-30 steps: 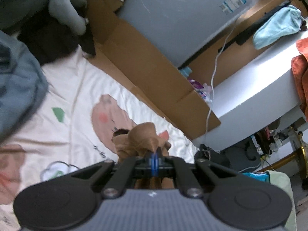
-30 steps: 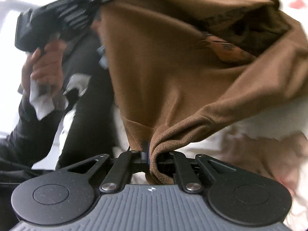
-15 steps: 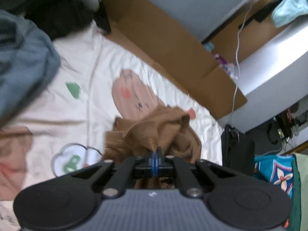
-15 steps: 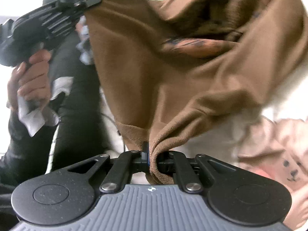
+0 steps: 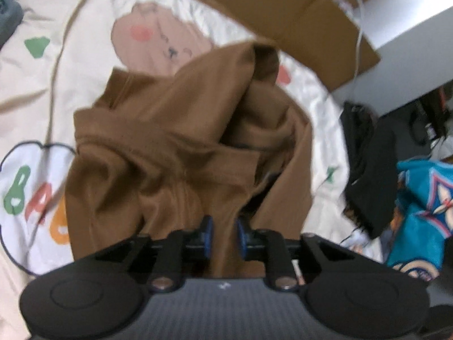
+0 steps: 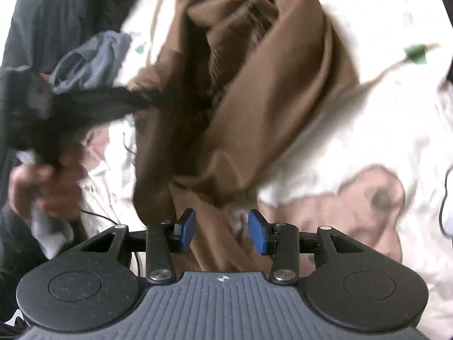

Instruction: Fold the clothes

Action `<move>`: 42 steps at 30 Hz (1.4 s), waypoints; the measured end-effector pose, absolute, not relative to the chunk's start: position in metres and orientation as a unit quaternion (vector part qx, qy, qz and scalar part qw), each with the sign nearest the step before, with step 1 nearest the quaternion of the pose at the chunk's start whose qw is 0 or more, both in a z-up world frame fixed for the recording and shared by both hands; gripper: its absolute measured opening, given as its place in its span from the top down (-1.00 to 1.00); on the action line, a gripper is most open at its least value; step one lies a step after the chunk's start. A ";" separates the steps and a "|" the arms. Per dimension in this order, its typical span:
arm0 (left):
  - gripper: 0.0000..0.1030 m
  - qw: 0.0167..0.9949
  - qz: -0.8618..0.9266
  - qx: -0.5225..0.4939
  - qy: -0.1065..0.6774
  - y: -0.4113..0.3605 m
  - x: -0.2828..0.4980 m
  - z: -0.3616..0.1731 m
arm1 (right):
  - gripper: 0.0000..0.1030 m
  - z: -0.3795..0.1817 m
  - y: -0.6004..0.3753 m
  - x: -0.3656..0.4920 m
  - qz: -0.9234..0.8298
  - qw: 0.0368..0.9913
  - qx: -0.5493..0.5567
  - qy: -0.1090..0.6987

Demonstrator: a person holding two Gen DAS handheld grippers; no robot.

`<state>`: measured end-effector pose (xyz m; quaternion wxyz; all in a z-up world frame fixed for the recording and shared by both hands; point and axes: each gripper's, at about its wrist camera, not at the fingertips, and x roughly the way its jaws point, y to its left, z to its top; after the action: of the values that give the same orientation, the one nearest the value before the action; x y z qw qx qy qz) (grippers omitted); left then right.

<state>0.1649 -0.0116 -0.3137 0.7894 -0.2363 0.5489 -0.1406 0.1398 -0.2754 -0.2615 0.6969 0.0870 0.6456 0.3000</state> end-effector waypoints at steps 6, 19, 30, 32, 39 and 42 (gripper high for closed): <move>0.01 0.799 -0.140 -0.231 0.537 0.009 0.140 -0.287 | 0.12 -0.261 -0.256 0.144 0.321 0.698 0.065 0.637; 0.04 0.841 -0.100 -0.128 0.516 0.021 0.103 -0.266 | 0.12 -0.253 -0.258 0.152 0.324 0.708 0.059 0.625; 0.45 0.853 -0.113 -0.062 0.505 -0.007 0.098 -0.288 | 0.12 -0.262 -0.269 0.156 0.306 0.712 0.056 0.629; 0.45 0.852 -0.113 -0.056 0.508 -0.009 0.100 -0.293 | 0.13 -0.265 -0.273 0.157 0.300 0.712 0.057 0.632; 0.66 0.839 -0.110 -0.089 0.526 -0.003 0.104 -0.310 | 0.13 -0.269 -0.276 0.156 0.295 0.712 0.059 0.634; 0.83 0.834 -0.103 -0.111 0.530 0.004 0.104 -0.312 | 0.13 -0.269 -0.275 0.156 0.296 0.713 0.058 0.633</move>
<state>0.1043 0.0045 -0.3118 0.8343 -0.1106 0.5303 -0.1030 0.1559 -0.2750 -0.2688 0.7127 0.0581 0.6333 0.2960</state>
